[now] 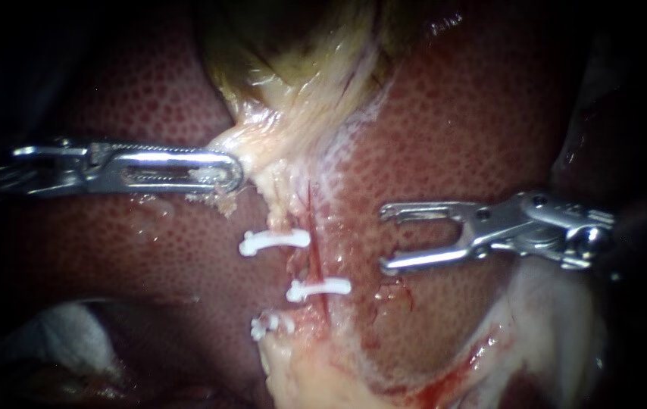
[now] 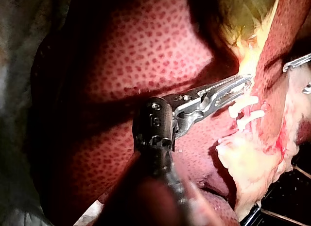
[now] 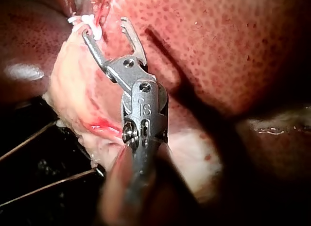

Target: Going back first clip right tube

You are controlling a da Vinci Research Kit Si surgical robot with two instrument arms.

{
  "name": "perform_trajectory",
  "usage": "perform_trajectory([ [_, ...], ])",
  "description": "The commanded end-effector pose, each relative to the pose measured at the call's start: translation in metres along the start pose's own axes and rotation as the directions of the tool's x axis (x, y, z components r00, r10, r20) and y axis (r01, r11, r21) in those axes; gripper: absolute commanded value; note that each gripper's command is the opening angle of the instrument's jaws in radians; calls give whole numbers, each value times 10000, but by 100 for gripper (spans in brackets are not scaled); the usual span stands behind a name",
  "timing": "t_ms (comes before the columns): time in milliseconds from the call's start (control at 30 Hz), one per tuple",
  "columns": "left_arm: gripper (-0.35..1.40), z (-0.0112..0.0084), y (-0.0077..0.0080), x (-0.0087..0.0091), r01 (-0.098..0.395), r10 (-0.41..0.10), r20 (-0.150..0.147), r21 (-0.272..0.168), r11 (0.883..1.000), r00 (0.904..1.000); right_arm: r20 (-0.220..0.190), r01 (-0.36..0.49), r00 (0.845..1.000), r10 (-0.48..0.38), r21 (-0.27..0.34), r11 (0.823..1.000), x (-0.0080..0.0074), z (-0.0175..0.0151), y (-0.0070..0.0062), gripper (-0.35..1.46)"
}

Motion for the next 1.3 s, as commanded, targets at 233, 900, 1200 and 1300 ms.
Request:
perform_trajectory([
  [233,-35,5,-3,-4,-26,26,-57,42,10000,10000,-14,322,9995,-322,69,9995,24,-7,-16,49],
  [900,-35,87,-50,-44,-351,342,617,141,9993,9975,-9,360,9993,-360,100,9993,20,-4,-20,49],
  [1200,-35,91,-50,-48,-379,370,679,112,9992,9970,-9,359,9994,-359,99,9993,20,-4,-20,50],
  [1300,-35,91,-50,-47,-377,369,681,108,9992,9970,-9,359,9994,-359,98,9993,20,-3,-20,50],
])
